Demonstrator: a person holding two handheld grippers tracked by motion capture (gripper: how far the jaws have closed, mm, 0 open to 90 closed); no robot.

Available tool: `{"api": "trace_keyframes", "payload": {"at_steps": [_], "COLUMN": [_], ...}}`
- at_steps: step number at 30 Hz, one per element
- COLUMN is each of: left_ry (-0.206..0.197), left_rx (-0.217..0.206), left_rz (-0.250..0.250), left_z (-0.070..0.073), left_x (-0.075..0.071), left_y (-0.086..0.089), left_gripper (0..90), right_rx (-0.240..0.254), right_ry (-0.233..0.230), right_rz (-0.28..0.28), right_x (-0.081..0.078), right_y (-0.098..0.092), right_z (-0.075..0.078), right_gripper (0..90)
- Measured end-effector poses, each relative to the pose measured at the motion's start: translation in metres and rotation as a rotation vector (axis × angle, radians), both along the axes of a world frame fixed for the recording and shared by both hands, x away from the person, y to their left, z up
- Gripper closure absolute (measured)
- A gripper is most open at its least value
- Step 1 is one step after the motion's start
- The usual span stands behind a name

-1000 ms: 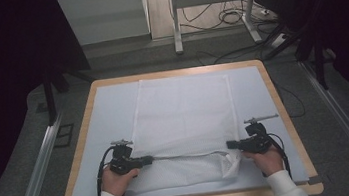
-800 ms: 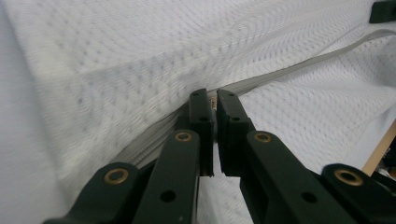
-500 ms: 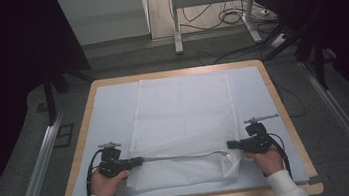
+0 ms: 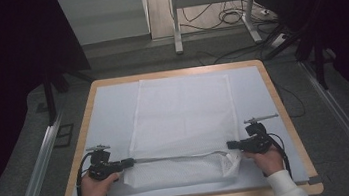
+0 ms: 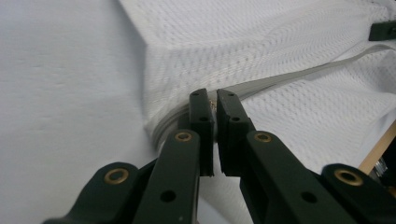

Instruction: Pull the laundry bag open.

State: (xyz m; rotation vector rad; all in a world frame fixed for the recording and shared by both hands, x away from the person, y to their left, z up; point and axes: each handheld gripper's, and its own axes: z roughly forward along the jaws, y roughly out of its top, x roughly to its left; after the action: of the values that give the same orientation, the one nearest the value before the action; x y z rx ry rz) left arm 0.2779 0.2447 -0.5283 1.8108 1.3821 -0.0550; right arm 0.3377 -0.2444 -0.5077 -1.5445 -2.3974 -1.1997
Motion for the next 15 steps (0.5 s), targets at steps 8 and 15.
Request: {"api": "trace_keyframes", "payload": {"at_steps": [8,15], "left_ry": [-0.007,0.002], "left_rx": [0.01,0.067], "left_rz": [0.023,0.058], "left_z": [-0.001,-0.004], "left_x": [-0.004,-0.005], "left_y": [0.011,0.017], "left_gripper": [87.0,86.9], "right_rx": [-0.01,-0.009], "right_ry": [0.001,0.006], "right_rz": [0.001,-0.002], "right_x": [0.0,0.001], "right_y": [0.0,-0.001], "right_z": [-0.001,-0.002], "right_gripper": [88.2,88.2]}}
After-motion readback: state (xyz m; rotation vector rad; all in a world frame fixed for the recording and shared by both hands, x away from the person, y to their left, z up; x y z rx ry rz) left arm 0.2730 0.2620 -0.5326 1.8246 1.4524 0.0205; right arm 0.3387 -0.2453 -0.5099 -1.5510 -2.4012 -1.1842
